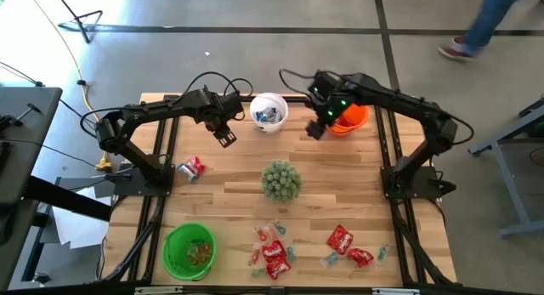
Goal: Sort candy
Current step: Put the red candy into the orange bucket
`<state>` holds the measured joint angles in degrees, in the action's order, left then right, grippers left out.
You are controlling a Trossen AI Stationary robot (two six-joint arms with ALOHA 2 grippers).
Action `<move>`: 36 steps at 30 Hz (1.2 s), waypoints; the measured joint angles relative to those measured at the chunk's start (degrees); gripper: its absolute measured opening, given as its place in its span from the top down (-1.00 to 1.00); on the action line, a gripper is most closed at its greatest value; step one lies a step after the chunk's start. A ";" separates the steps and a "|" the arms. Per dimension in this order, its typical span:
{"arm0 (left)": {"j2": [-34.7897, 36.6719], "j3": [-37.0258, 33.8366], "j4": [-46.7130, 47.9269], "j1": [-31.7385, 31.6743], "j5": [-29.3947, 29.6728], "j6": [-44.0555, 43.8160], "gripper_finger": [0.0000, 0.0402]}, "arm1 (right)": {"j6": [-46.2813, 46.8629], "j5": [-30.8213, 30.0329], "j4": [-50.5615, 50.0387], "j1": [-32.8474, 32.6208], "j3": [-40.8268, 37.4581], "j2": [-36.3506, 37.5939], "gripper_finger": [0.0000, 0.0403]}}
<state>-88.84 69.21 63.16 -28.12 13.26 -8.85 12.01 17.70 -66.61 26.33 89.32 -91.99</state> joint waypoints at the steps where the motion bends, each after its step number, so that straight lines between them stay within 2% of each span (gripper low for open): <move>1: 0.00 0.00 0.00 0.00 0.00 0.10 0.38 | 1.01 -1.27 -2.61 -1.17 0.00 0.91 -0.07; 7: 0.00 0.00 0.00 0.02 -0.02 1.50 0.38 | 9.99 -5.00 -13.88 -10.19 -0.15 4.55 -0.07; 13: 0.00 0.00 0.00 0.02 -0.02 3.42 0.38 | 24.08 -5.02 -17.79 -24.37 -0.17 5.56 -0.07; 22: 0.00 0.00 0.01 0.02 -0.21 5.70 0.38 | 45.88 -5.42 -19.05 -44.06 -0.24 5.54 -0.07; 27: 0.00 0.00 0.04 0.02 -3.35 5.72 0.38 | 57.12 -9.15 -19.08 -51.43 -0.24 5.54 -0.07; 32: 0.00 0.00 0.76 0.07 -4.35 6.04 0.38 | 67.87 -9.02 -18.93 -58.61 -0.24 4.48 -0.07; 36: 0.00 0.00 2.43 0.07 -4.35 6.15 0.38 | 73.03 -8.05 -18.81 -63.19 -0.24 2.45 -0.07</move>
<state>-88.84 69.21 65.58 -28.05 8.91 -2.71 85.03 9.65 -85.42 -36.86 89.08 -89.54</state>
